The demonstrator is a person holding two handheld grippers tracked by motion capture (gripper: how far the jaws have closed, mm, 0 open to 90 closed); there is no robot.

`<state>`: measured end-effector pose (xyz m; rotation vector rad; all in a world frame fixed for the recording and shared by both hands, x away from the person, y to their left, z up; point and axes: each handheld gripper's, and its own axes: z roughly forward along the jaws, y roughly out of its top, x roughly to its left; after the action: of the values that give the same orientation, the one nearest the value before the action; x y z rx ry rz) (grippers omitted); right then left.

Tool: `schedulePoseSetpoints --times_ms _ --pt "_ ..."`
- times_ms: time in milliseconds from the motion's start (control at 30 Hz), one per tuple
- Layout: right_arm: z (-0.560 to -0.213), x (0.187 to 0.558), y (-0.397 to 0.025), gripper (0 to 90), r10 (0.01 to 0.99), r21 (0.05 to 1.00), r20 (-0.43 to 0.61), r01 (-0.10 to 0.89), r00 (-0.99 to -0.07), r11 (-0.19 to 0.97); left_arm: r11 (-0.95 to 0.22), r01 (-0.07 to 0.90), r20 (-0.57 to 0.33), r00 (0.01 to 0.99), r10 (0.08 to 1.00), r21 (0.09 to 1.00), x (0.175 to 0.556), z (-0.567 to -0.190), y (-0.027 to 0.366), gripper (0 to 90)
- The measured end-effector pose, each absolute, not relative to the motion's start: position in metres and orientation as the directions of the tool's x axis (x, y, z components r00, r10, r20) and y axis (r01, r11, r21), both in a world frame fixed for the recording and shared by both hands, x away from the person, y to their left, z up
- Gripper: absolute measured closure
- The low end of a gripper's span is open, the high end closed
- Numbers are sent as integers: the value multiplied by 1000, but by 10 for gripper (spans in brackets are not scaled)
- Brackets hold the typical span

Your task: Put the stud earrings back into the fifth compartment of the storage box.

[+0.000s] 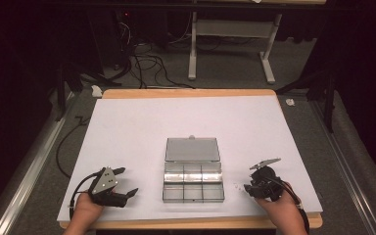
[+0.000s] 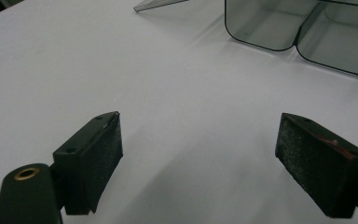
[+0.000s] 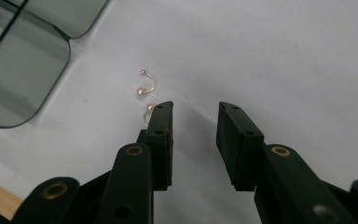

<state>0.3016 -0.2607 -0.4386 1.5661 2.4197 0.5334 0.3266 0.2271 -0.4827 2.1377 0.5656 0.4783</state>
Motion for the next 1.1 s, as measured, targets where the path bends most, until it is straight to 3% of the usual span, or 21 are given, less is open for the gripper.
schedulePoseSetpoints --times_ms 1100 --pt "-432 322 -241 711 866 152 67 862 -496 483 -532 226 130 825 550 816 327 -483 227 153"
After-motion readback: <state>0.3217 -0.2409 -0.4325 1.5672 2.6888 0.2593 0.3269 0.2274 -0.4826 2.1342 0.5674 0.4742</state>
